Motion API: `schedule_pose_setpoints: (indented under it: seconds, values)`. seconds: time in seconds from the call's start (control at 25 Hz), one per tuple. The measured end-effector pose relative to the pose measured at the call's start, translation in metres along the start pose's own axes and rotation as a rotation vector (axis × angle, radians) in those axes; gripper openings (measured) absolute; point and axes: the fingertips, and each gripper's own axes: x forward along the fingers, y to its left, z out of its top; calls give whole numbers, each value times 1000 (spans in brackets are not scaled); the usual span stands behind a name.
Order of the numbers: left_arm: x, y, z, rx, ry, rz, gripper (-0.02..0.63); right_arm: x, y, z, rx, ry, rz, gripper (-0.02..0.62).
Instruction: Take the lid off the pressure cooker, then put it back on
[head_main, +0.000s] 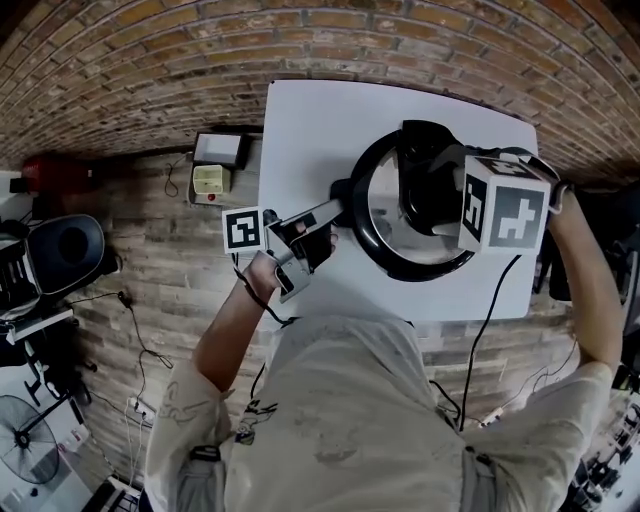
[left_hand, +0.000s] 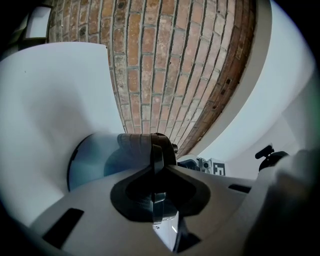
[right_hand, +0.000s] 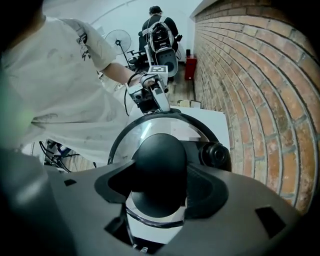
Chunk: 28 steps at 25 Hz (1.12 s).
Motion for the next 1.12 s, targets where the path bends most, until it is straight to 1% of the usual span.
schedule_pose_setpoints:
  seconds: [0.16,0.76,1.12]
  values:
    - [-1,1,-2,4,-9,5,66,0,-2,-1,-20,11,4,299]
    - [-1,1,-2,5,-11,5,66,0,-1,-1,12,20,5,298]
    - [-2,1,-1,4,-18,6,66,0,-1,1,8,-11,1,304]
